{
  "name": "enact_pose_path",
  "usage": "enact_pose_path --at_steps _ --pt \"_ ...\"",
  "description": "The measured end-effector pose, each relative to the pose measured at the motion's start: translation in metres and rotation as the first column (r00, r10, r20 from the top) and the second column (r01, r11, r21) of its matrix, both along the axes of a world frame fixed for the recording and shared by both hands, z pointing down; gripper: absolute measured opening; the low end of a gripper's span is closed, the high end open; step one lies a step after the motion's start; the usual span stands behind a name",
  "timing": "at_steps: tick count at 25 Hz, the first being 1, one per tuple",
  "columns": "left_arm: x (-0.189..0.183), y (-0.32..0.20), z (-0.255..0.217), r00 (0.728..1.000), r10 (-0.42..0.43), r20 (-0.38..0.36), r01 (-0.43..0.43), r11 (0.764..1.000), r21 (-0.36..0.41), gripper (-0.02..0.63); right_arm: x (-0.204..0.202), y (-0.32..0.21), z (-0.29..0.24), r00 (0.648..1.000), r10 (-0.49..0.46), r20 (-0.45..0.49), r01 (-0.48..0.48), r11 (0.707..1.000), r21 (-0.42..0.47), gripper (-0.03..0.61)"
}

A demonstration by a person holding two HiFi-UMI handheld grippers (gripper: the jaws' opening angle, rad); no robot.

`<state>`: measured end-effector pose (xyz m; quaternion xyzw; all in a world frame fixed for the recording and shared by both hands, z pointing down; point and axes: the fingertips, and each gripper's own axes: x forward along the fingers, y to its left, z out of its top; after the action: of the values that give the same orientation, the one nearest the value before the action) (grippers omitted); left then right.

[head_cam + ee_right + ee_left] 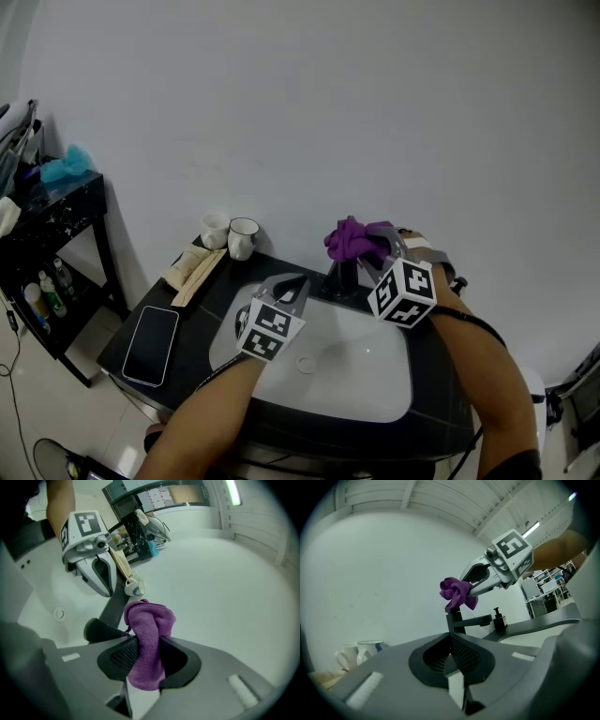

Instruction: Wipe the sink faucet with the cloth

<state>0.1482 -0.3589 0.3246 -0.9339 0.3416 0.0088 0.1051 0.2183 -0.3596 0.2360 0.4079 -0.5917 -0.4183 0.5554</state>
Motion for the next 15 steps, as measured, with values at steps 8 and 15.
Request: enact_pose_path --at_steps 8,15 --pt "-0.002 0.0 0.002 1.0 -0.012 0.026 0.012 1.0 -0.005 0.017 -0.012 0.063 0.017 0.997 -0.08 0.02 0.08 0.997 -0.017 0.133" --pt "-0.009 -0.003 0.005 0.999 -0.034 0.021 0.034 0.999 -0.021 0.017 0.027 0.052 0.047 0.997 0.023 0.07 -0.021 0.999 -0.032 0.133"
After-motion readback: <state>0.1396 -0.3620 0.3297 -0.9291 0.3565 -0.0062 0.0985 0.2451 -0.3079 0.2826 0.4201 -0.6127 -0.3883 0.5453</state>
